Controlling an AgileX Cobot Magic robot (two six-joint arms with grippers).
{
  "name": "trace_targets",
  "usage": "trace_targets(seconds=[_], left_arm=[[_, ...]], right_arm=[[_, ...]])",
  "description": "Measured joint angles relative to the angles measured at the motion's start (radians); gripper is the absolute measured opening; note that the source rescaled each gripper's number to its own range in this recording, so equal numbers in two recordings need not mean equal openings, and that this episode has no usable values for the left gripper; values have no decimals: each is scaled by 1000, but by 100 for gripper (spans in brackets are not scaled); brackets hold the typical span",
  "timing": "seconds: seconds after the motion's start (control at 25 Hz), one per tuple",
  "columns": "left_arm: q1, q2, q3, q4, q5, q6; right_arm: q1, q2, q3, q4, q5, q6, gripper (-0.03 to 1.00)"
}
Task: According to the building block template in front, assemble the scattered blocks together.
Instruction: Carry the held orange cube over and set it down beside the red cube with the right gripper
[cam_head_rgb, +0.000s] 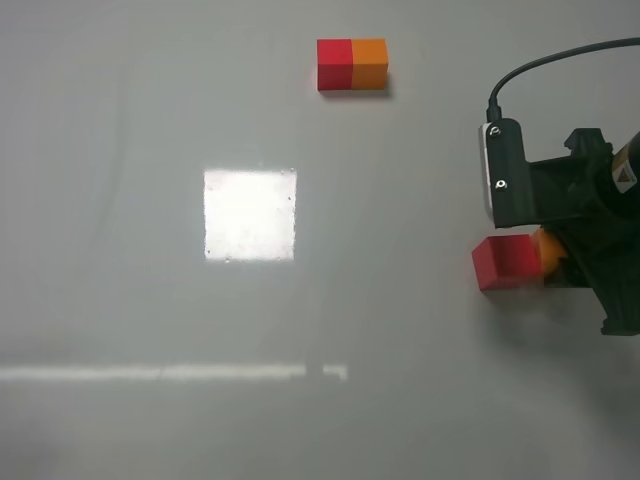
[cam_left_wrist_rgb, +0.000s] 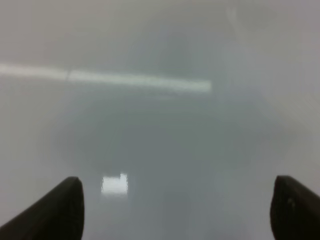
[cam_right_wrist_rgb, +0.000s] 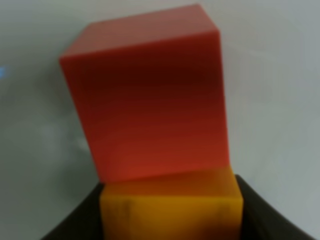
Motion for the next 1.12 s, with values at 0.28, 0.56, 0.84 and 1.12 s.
trace_targets(seconds=[0.28, 0.56, 0.84, 1.12], left_arm=[[0, 0, 0, 0, 0, 0], [0, 0, 0, 0, 0, 0], [0, 0, 0, 0, 0, 0], [0, 0, 0, 0, 0, 0]], right_arm=[[0, 5, 3, 23, -20, -31, 1], [-1, 5, 3, 66, -19, -32, 1], [-2, 5, 3, 117, -19, -32, 1], [-2, 6, 6, 129, -20, -8, 1]])
